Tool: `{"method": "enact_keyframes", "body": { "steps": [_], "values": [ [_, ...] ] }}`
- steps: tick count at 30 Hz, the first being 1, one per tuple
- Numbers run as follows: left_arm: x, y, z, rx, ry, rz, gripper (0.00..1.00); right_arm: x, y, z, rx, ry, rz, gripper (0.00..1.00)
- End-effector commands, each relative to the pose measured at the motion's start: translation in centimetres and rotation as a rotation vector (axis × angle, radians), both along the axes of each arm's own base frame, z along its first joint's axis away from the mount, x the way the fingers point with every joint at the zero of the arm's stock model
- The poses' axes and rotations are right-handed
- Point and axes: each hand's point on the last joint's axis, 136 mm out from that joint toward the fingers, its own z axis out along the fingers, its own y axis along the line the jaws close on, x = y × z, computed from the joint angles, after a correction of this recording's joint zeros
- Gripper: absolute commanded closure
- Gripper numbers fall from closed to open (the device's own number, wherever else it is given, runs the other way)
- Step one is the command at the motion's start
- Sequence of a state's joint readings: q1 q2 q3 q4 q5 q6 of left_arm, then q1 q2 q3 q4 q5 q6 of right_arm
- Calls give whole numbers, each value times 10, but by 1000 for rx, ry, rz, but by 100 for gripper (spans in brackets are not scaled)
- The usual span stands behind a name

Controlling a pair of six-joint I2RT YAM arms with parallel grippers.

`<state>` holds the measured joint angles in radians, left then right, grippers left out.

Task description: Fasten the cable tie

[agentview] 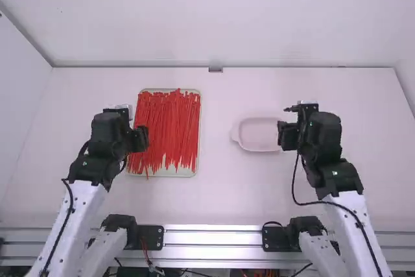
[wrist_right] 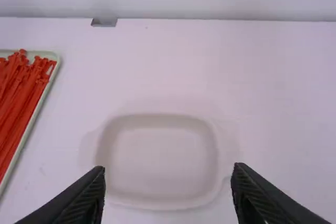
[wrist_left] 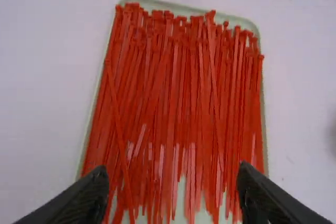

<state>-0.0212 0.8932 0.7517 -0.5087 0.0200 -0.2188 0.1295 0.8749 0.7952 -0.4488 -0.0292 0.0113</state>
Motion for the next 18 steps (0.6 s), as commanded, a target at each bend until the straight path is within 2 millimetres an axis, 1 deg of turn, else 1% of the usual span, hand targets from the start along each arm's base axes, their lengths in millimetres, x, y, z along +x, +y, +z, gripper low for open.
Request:
{"method": "enact_keyframes", "body": {
  "steps": [1, 2, 3, 5, 6, 8, 10, 11, 13, 18],
  "values": [
    [12, -2, 17, 18, 1, -14, 31, 11, 11, 19, -8, -14, 45, 31],
    [16, -3, 20, 21, 23, -21, 28, 15, 17, 21, -11, 6, 60, 28],
    [17, -4, 20, 20, 27, -21, 28, 16, 18, 21, -11, 9, 62, 28],
    [24, -12, 27, 14, 56, -76, 24, 22, 28, 23, -14, 37, 89, 24],
    [25, -13, 28, 13, 60, -86, 23, 23, 29, 23, -15, 42, 92, 23],
    [30, -23, 37, -11, 90, -148, 19, 27, 39, 23, -20, 75, 119, 19],
    [34, -24, 42, -18, 106, -146, 17, 28, 44, 23, -22, 99, 135, 17],
    [39, -23, 49, -18, 113, -140, 14, 29, 49, 23, -22, 120, 145, 14],
    [45, -25, 56, -22, 119, -144, 12, 31, 56, 21, -30, 144, 165, 12],
    [60, -26, 68, 1, 137, -128, 6, 32, 74, 16, -60, 206, 228, 6]
  ]
}}
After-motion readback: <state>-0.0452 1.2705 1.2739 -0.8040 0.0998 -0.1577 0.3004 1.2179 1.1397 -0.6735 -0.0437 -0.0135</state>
